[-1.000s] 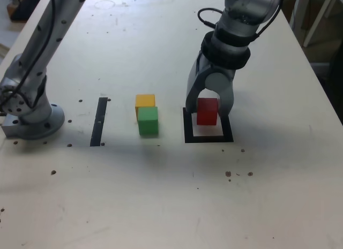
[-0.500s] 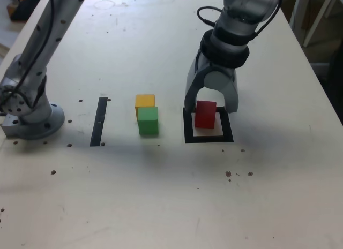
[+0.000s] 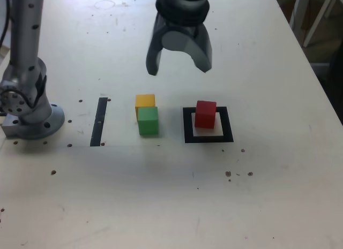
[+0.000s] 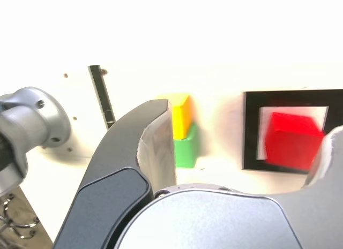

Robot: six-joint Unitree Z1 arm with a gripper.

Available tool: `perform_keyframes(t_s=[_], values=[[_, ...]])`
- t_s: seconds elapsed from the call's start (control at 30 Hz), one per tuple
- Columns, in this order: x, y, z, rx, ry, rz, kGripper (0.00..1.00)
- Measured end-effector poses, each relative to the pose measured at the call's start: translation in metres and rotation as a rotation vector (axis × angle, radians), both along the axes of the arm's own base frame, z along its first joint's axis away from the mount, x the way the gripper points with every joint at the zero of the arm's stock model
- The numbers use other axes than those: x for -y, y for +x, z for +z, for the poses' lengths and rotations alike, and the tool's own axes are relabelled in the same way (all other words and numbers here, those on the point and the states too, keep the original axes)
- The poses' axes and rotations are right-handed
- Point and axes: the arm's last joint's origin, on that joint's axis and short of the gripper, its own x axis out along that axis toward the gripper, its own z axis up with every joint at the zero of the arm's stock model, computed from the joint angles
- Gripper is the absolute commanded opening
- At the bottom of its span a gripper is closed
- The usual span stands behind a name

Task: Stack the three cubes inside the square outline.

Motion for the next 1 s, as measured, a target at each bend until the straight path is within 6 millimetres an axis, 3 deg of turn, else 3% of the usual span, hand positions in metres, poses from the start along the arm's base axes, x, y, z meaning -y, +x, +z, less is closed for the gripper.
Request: perform_keyframes(t_s=[0.33,0.8,1.0], values=[[0.002,-0.039,-0.024,-0.045,0.0,0.045,1.0],[0.0,-0.036,-0.068,-0.07,-0.06,0.078,0.97],[-0.003,-0.033,-0.075,-0.086,-0.079,0.085,0.93]])
